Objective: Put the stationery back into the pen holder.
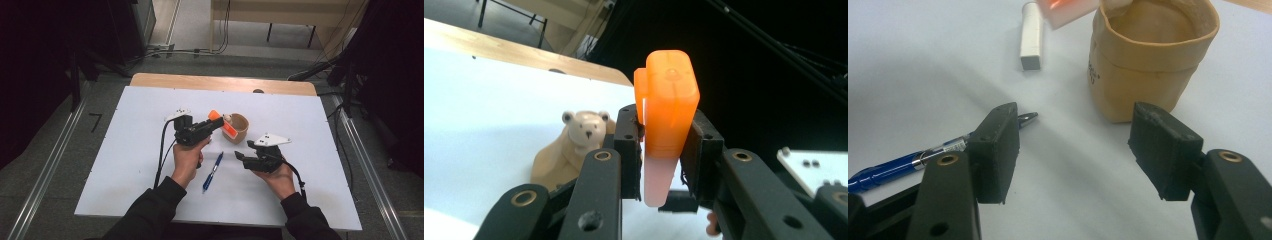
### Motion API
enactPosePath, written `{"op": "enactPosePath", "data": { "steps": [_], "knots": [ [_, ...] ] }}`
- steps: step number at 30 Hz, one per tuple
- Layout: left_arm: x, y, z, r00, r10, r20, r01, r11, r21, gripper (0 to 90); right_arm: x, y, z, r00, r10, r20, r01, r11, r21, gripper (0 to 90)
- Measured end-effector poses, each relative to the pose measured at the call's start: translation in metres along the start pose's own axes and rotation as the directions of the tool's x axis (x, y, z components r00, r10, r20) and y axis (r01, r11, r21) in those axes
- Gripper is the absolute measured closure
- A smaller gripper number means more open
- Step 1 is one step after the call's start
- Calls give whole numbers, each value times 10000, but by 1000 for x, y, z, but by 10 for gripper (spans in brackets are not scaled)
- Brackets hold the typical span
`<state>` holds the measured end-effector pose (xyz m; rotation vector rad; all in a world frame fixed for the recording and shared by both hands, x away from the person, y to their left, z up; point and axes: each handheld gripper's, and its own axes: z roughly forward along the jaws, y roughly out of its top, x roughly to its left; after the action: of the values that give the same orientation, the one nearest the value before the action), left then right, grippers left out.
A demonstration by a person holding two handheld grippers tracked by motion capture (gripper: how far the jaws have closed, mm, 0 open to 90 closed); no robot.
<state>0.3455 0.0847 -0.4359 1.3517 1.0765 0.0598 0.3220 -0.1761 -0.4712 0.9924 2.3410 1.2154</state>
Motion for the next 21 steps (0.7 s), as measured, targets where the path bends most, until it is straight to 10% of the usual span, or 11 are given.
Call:
{"op": "enactPosePath", "data": {
  "steps": [21],
  "knots": [
    [6, 16, 29, 9964, 294, -790, -308, 9994, -169, 726, -1, -1, 2, 10000, 2, 58, -2, 10000, 69, 344]
  ]
}}
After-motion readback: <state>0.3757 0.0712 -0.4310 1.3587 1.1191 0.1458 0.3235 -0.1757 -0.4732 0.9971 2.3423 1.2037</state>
